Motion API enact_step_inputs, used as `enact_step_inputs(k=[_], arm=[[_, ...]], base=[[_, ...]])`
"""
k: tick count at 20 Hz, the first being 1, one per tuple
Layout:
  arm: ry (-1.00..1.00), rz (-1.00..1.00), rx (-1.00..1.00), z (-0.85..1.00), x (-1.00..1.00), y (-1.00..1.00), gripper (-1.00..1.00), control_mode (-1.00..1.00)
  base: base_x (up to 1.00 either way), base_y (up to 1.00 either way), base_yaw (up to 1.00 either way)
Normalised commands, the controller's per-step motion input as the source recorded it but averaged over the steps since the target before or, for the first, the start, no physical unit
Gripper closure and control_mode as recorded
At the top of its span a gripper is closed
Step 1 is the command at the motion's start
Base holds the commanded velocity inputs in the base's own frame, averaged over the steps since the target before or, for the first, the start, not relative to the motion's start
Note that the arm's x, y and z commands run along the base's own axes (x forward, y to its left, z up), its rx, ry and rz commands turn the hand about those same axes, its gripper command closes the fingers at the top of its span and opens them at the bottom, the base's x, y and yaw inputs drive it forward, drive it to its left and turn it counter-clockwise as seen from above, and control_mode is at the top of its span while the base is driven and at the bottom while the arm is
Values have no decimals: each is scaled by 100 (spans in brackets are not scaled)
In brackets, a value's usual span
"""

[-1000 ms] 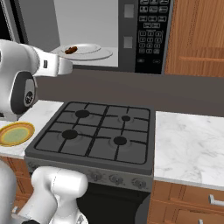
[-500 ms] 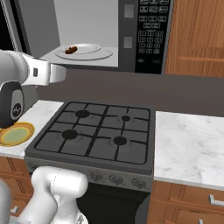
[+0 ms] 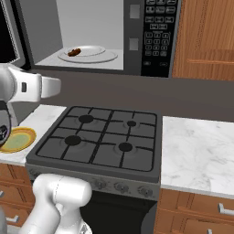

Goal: Pick the chicken drumstick from the counter and place it in the microwave. Then turn on the microwave.

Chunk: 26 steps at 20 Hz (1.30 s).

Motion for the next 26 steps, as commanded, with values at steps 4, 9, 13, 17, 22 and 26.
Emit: enact_step_inputs(k=[4,9,13,17,22,26], arm=[[-3,0,0,0,-45,-1,-100,-100],[-3,0,0,0,-45,0,-100,-100],[-3,0,0,0,-45,0,-100,-100],[-3,0,0,0,-44,0,-100,-100],[-2,0,0,0,-43,0,-100,-100],[-1,0,0,0,-42,0,-100,-100]], base=[[0,0,0],[0,0,0],[0,0,0],[0,0,0],[0,0,0],[0,0,0]])
